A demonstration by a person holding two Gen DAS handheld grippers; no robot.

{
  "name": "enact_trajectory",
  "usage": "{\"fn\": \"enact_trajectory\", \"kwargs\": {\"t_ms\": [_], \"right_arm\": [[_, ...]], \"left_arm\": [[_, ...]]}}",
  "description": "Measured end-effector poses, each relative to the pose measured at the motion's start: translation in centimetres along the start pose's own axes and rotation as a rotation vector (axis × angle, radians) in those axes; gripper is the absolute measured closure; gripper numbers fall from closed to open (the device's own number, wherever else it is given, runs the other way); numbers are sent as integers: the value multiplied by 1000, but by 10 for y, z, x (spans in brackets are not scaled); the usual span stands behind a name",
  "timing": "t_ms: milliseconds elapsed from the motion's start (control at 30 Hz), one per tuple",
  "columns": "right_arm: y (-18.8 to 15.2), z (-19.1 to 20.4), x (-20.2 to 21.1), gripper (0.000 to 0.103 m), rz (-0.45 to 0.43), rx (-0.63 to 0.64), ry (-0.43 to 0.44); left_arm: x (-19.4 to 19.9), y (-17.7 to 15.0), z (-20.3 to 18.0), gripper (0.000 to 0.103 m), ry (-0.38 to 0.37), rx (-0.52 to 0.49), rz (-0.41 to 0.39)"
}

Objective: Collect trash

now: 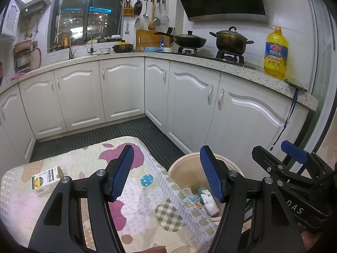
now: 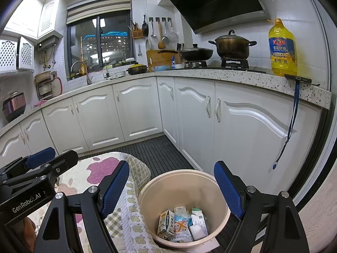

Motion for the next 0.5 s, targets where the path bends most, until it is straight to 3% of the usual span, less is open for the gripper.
{"fn": "enact_trajectory", "kwargs": {"t_ms": [500], "right_arm": [[-1, 0, -3, 22, 13, 5, 6]], "left_arm": [[-1, 1, 2, 39, 2, 4, 3]]}}
Point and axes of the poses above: each gripper's, at about its wrist camera, not at the fingertips, and x roughly against the way its jaws point, z to its left, y to its top, the point moved 3 cm from there along -x, roughly the way its jaws point, and after that the axes turned 14 degrees about x, right-handed, at the moved point
